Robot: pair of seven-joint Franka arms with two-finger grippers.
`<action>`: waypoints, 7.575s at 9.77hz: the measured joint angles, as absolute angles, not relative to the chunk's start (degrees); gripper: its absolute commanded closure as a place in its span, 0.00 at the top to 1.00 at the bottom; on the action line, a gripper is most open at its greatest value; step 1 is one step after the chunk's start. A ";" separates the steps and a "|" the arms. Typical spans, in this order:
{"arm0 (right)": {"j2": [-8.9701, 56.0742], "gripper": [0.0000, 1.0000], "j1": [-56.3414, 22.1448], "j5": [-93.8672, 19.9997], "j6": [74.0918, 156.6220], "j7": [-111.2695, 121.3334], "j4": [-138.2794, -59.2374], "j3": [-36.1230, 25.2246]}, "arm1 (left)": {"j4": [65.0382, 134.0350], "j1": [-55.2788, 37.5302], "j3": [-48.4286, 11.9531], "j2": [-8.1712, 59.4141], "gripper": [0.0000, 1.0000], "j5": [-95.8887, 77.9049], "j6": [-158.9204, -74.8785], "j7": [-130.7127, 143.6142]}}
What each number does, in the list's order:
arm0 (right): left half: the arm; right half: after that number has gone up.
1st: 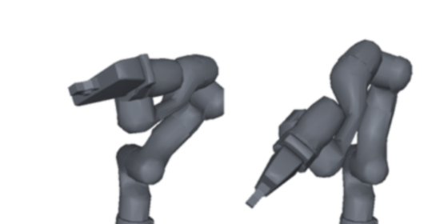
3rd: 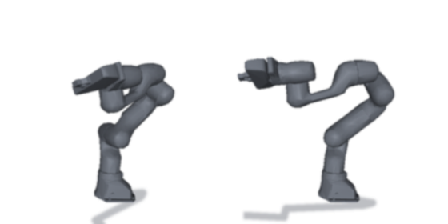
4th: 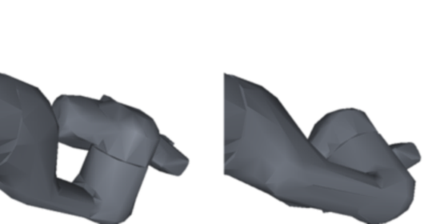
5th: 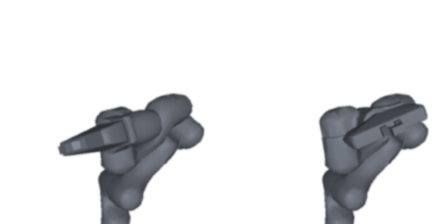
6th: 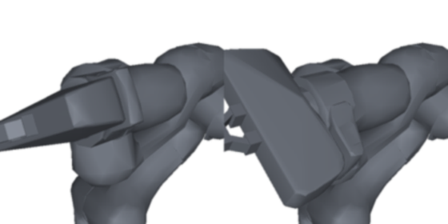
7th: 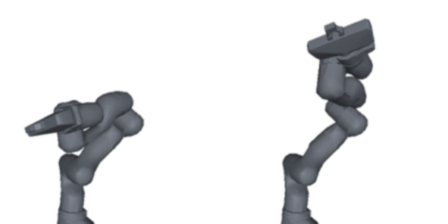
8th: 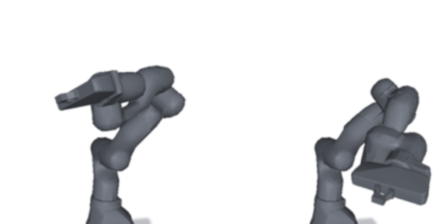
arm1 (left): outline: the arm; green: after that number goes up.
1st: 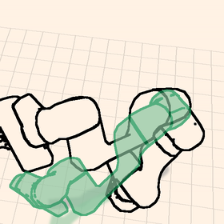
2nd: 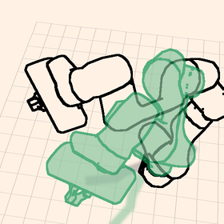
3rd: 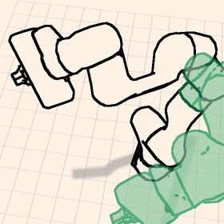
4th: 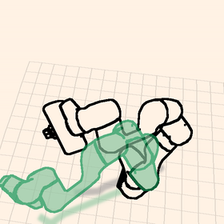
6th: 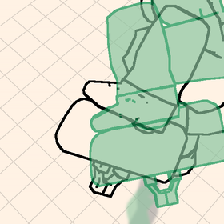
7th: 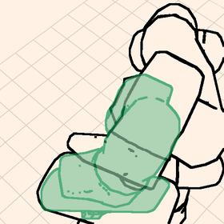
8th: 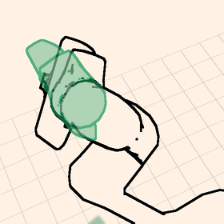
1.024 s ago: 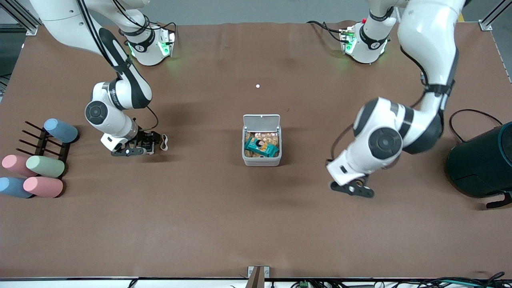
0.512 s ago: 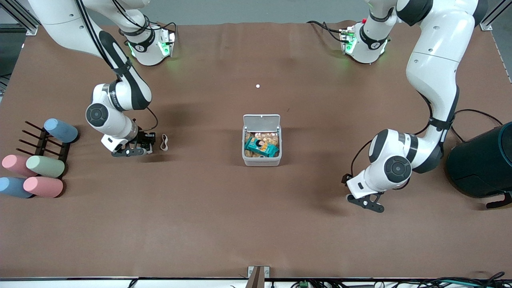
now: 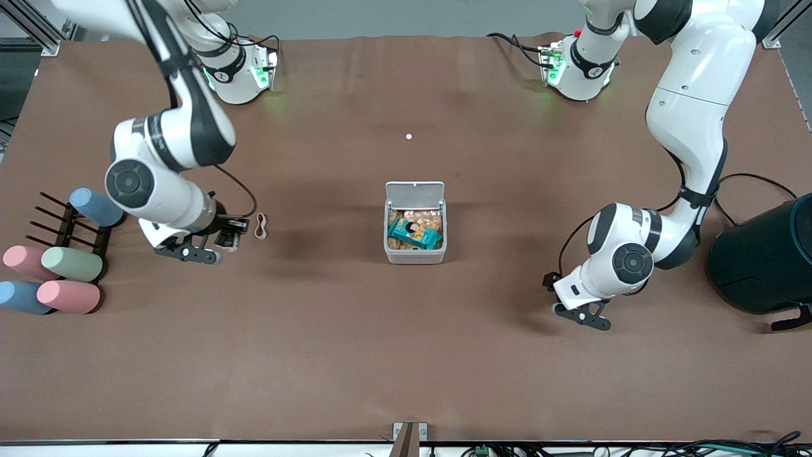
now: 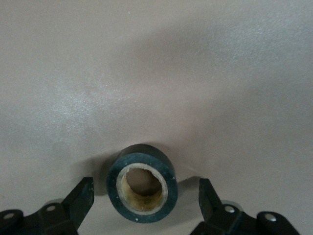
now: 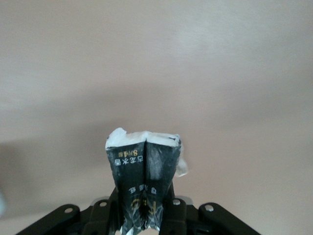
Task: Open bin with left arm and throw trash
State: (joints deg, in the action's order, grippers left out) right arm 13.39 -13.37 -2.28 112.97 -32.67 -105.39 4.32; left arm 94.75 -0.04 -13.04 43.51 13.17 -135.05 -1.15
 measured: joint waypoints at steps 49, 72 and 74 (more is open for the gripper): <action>19.86 0.00 -20.40 -8.50 115.83 -44.92 -101.63 4.52 | 83.11 10.08 -34.69 16.12 1.00 10.16 -95.64 33.13; 32.50 0.68 -38.16 -9.89 115.07 -69.25 -82.78 3.30 | 82.81 -3.52 0.08 3.85 1.00 1.04 -87.00 4.70; 26.66 0.68 -32.36 -9.92 102.85 -63.19 -79.83 2.88 | 82.78 -3.43 0.12 3.85 1.00 1.03 -87.00 4.70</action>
